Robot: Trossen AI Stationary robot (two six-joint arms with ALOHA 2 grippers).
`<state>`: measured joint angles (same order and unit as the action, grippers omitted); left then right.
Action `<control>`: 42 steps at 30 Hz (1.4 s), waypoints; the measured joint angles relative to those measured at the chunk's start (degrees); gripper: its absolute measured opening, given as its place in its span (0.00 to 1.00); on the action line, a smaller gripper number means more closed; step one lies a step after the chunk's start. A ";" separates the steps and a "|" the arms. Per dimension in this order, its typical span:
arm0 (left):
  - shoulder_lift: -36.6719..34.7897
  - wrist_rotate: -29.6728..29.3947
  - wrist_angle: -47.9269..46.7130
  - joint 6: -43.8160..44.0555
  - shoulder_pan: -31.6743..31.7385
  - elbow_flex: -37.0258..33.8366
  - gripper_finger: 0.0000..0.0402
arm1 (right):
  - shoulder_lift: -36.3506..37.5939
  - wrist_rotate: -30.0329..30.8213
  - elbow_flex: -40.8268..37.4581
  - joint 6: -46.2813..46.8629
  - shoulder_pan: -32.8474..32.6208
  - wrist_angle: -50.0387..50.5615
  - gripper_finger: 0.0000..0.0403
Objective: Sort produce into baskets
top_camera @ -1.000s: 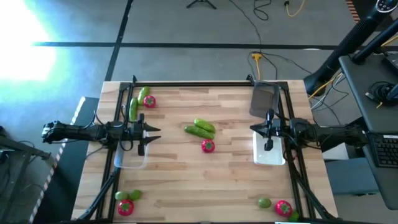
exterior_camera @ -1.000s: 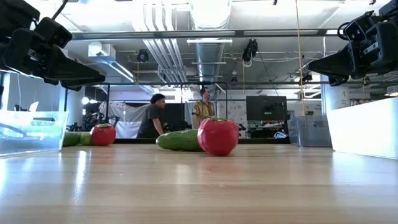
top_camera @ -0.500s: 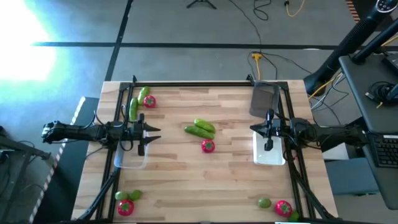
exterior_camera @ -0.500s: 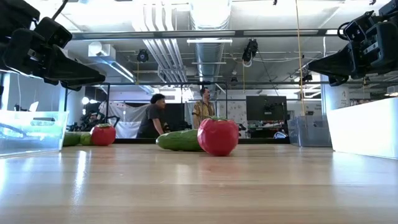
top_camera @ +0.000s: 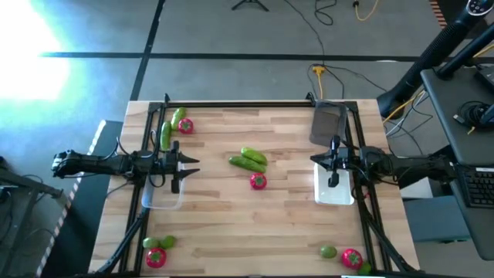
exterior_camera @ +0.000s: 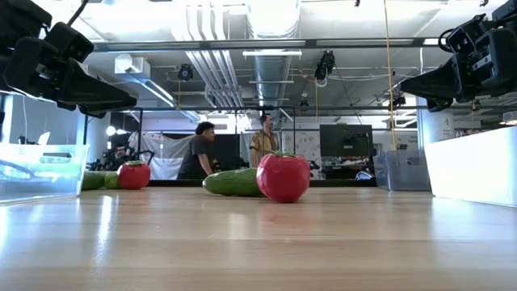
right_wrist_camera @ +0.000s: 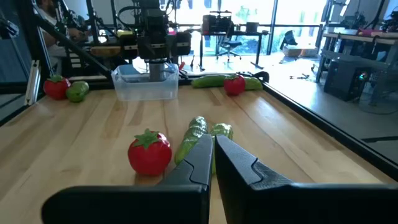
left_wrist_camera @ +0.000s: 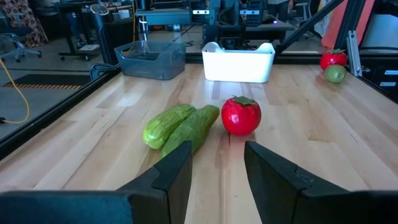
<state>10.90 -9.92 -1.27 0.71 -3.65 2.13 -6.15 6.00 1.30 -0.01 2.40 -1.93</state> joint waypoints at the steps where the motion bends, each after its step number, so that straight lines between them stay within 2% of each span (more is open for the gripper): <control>1: 0.00 0.01 0.01 0.02 -0.01 0.00 0.33 | 0.02 0.02 -0.02 0.00 0.02 0.00 0.03; 13: 0.00 -0.59 -0.03 -1.33 0.12 0.00 0.33 | 0.01 0.00 -0.02 0.00 0.00 0.02 0.03; 17: 0.15 -9.76 0.66 -6.32 0.40 0.02 0.33 | 0.02 0.01 -0.01 0.00 0.00 0.01 0.03; 22: 0.20 -12.61 1.18 -5.81 0.40 0.04 0.33 | 0.00 0.02 0.00 0.00 0.01 0.15 0.03; 24: 0.46 -15.27 5.09 -4.59 0.42 0.02 0.33 | 0.01 0.02 0.00 0.00 0.01 0.15 0.03; 32: 3.58 -17.17 32.71 15.72 0.47 0.02 0.33 | 0.00 0.02 0.00 0.00 0.01 0.15 0.03; 38: 9.19 -17.21 41.32 10.46 0.49 0.01 0.33 | 0.00 0.02 0.00 0.00 0.02 0.15 0.03; 40: 11.79 -19.96 42.17 9.39 0.47 -0.01 0.33 | 0.02 0.03 -0.01 0.00 0.01 0.15 0.03; 42: 14.55 -25.60 41.83 12.55 0.49 0.47 0.33 | 0.01 0.02 0.00 0.00 0.01 0.14 0.03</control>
<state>25.44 -35.52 40.57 13.26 -3.15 2.61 -6.14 6.02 1.30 -0.01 2.41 -1.80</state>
